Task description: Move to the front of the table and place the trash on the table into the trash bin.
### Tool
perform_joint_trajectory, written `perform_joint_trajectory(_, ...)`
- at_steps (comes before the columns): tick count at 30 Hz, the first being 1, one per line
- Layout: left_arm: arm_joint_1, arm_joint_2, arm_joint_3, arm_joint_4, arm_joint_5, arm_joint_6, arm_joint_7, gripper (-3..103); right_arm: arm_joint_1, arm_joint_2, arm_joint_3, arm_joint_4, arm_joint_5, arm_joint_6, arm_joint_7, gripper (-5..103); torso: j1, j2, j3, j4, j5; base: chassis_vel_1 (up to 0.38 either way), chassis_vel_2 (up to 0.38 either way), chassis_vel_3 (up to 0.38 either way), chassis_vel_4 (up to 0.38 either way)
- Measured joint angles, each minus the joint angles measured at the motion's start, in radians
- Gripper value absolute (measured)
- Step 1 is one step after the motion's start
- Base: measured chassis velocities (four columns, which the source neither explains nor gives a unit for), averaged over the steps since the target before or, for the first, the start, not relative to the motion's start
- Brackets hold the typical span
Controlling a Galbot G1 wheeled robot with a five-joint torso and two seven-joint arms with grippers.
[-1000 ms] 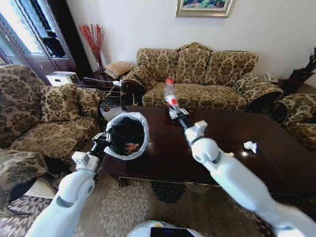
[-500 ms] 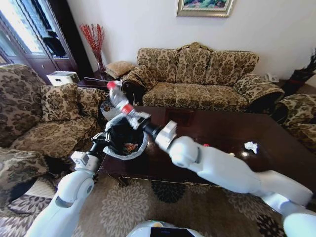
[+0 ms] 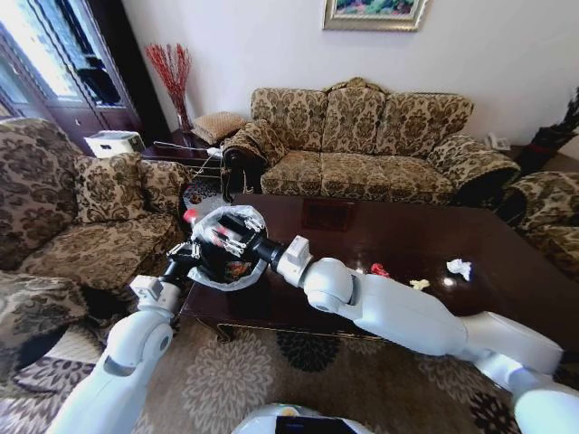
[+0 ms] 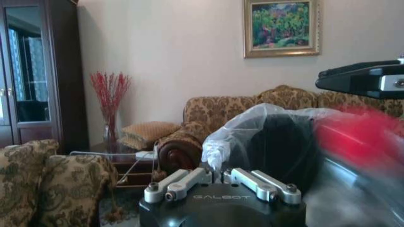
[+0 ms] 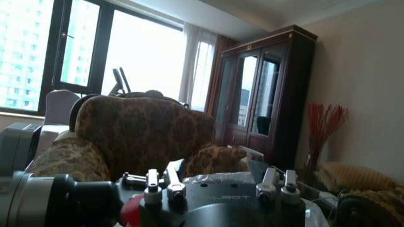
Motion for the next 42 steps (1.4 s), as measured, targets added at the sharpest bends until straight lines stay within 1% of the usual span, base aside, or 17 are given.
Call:
perform_joint_trajectory(2,0.001,-0.001,-0.001,0.0,0.001,0.0,0.0,4,0.0,0.0,0.009,0.0,0.0,0.001,0.005,68,0.0,0.0,0.0,0.0,0.0001,0.0,0.0,0.0,0.0)
perform_joint_trajectory(6,0.006,-0.003,-0.004,-0.006,0.001,0.0,0.0,4,-0.037,-0.041,0.121,0.008,0.016,0.002,0.067,89,0.0,0.0,0.0,0.0004,-0.0001,0.0,0.0,0.0,0.0)
perform_joint_trajectory(7,0.006,-0.003,-0.004,-0.006,0.001,0.0,0.0,4,-0.037,-0.041,0.121,0.008,0.016,0.002,0.067,89,0.0,0.0,0.0,0.0004,-0.0001,0.0,0.0,0.0,0.0)
perform_joint_trajectory(8,0.006,-0.003,-0.006,-0.01,0.001,0.0,0.0,4,-0.078,-0.07,0.186,0.014,0.018,-0.003,0.09,89,0.0,0.0,0.0,0.0003,0.0,0.0,0.0,0.0,0.0)
perform_joint_trajectory(9,0.007,-0.001,-0.009,-0.013,0.0,0.0,0.0,4,-0.151,-0.116,0.28,0.024,0.019,-0.017,0.113,97,0.0,0.0,0.0,0.0002,0.0002,0.0,0.0,0.0,0.0)
perform_joint_trajectory(11,0.007,0.003,-0.01,-0.014,0.0,0.0,0.0,4,-0.253,-0.166,0.383,0.034,0.018,-0.033,0.122,99,0.0,0.0,0.0,-0.0001,0.0005,0.0,0.0,0.0,0.0)
perform_joint_trajectory(12,0.007,0.003,-0.01,-0.014,0.0,0.0,0.0,4,-0.253,-0.166,0.383,0.034,0.018,-0.033,0.122,99,0.0,0.0,0.0,-0.0001,0.0005,0.0,0.0,0.0,0.0)
perform_joint_trajectory(13,0.006,0.007,-0.009,-0.015,-0.001,0.0,0.0,4,-0.392,-0.226,0.511,0.039,0.004,-0.044,0.117,99,0.0,0.0,0.0,-0.0008,0.0009,0.0,0.0,0.0,0.0)
perform_joint_trajectory(14,0.005,0.009,-0.008,-0.015,0.0,0.0,0.0,4,-0.478,-0.258,0.575,0.037,-0.015,-0.043,0.117,100,0.0,0.0,0.0,-0.0017,0.0008,0.0,0.0,0.0,0.0)
perform_joint_trajectory(15,0.005,0.009,-0.008,-0.015,0.0,0.0,0.0,4,-0.478,-0.258,0.575,0.037,-0.015,-0.043,0.117,100,0.0,0.0,0.0,-0.0017,0.0008,0.0,0.0,0.0,0.0)
perform_joint_trajectory(17,0.024,-0.009,-0.023,-0.025,0.009,0.0,0.002,4,-0.634,-0.295,0.644,-0.018,-0.05,-0.018,0.152,100,0.0,0.0,0.0,-0.0024,-0.0001,0.0,0.0,0.0,0.0)
perform_joint_trajectory(19,0.04,-0.022,-0.036,-0.034,0.019,0.0,0.002,4,-0.66,-0.288,0.652,-0.052,-0.056,-0.012,0.152,100,0.0,0.0,0.0,-0.0017,0.0,0.0,0.0,0.0,0.0)
perform_joint_trajectory(21,0.068,-0.042,-0.053,-0.052,0.039,-0.001,-0.013,4,-0.716,-0.252,0.686,-0.169,-0.071,0.002,0.12,100,0.0,0.0,0.0,0.0016,0.0008,0.0,0.0,0.0,0.0)
perform_joint_trajectory(24,0.069,-0.044,-0.047,-0.06,0.044,-0.001,-0.018,4,-0.77,-0.215,0.733,-0.268,-0.091,0.026,0.093,100,0.0,0.0,0.0,0.0011,0.0003,0.0,0.0,0.0,0.0)
perform_joint_trajectory(27,0.071,-0.047,-0.038,-0.063,0.049,-0.001,-0.017,4,-0.805,-0.174,0.777,-0.341,-0.103,0.045,0.049,100,0.0,0.0,0.0,-0.0011,0.0002,0.0,0.0,0.0,0.0)
perform_joint_trajectory(33,0.086,-0.05,-0.043,-0.069,0.053,-0.002,-0.016,4,-0.794,-0.115,0.796,-0.384,-0.12,0.055,0.055,100,0.0,0.0,0.0,0.0002,0.0001,-0.031,-0.031,-0.041,-0.017)
perform_joint_trajectory(42,0.092,-0.048,-0.05,-0.08,0.052,-0.004,-0.016,4,-0.829,-0.066,0.851,-0.342,-0.159,0.055,0.069,100,0.0,0.0,0.0,0.0001,0.0001,-0.067,-0.06,-0.07,-0.067)
